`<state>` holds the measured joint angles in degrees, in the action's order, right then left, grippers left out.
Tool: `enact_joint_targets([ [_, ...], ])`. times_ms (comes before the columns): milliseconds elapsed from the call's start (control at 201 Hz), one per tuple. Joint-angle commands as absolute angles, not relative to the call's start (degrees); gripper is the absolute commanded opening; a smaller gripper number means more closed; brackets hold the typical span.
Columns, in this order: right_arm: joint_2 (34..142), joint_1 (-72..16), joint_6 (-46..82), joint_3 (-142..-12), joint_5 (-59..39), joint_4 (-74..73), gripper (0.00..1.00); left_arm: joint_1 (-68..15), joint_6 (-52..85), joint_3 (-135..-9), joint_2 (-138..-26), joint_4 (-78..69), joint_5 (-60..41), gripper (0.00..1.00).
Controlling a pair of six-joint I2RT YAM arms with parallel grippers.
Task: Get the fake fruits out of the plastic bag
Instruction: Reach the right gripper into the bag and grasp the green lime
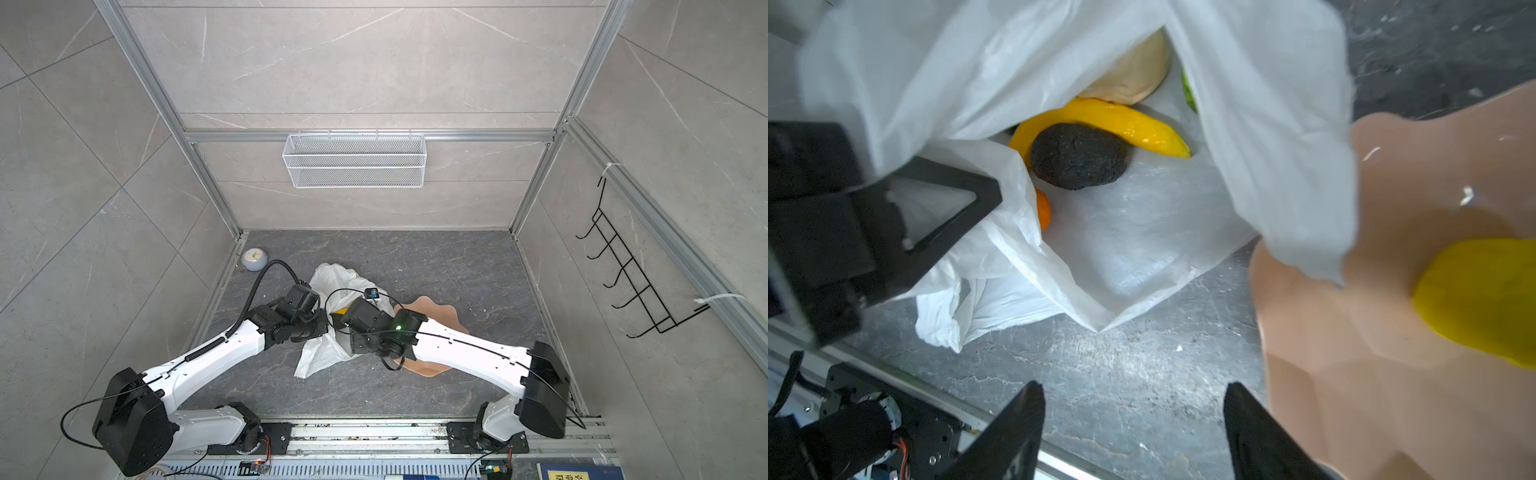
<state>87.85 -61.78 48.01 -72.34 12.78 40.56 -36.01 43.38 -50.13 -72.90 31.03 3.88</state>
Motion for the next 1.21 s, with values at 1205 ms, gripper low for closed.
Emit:
enact_joint_targets([
  [1205,127.3,-42.9,46.5,-104.8,15.2,40.4,0.79,-36.3,45.6,-51.9,-75.8,24.9,-2.2,0.00],
])
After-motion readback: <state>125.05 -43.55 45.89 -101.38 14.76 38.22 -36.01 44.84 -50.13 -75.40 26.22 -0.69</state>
